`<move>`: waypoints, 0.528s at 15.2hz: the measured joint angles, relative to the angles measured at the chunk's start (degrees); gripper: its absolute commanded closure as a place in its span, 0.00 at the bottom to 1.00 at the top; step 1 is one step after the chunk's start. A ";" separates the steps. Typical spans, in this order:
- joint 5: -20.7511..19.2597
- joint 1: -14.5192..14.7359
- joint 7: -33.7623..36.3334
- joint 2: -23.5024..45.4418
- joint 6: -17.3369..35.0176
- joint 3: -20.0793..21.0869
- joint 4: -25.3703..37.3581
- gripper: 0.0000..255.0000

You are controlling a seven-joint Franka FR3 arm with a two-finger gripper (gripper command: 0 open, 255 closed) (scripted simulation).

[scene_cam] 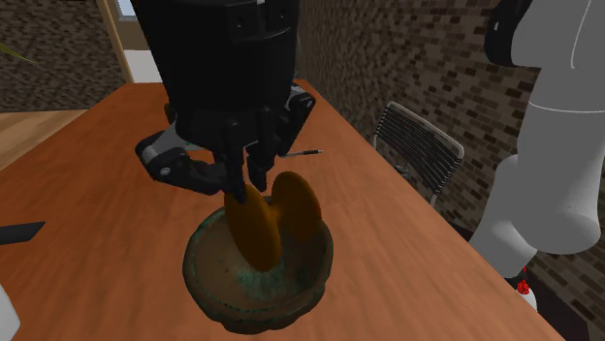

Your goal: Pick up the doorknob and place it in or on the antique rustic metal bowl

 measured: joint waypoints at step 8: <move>2.95 -3.30 0.47 -3.25 7.36 0.07 -8.95 1.00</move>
